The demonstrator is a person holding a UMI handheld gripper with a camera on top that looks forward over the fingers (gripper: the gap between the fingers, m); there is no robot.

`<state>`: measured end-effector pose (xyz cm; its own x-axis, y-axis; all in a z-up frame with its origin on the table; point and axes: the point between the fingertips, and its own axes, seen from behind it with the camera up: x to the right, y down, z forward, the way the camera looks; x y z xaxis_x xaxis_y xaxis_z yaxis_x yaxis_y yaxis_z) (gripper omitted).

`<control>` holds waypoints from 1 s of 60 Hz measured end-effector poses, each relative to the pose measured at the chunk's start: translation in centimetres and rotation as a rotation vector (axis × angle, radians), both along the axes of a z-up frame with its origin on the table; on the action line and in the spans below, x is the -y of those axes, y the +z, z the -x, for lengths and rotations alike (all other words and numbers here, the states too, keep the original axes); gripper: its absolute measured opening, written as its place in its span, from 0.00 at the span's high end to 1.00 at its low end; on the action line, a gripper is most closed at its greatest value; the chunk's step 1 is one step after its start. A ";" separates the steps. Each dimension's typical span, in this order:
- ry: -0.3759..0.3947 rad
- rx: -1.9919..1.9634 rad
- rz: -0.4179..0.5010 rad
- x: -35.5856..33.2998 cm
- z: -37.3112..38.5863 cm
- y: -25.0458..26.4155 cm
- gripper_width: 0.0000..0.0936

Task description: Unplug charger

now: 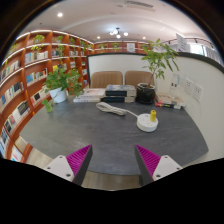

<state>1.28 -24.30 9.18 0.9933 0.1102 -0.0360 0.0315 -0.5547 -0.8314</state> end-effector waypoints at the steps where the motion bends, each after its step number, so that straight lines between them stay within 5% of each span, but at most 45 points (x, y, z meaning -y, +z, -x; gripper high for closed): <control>1: -0.014 0.004 0.003 -0.1 -0.4 -0.1 0.09; 14: -0.149 0.063 0.015 -9.2 -9.9 -1.9 0.13; 21: -0.148 0.080 -0.007 -14.7 -13.6 -2.2 0.23; 33: -0.071 0.043 -0.010 -23.0 -17.6 -6.7 0.53; 40: -0.049 0.063 -0.038 -24.2 -17.5 -6.8 0.88; 47: -0.077 0.028 -0.028 -24.1 -17.6 -6.9 0.95; 57: -0.087 -0.036 0.101 -24.2 -17.5 -6.7 0.98; 60: -0.116 -0.138 0.018 -25.6 -18.3 -1.8 0.98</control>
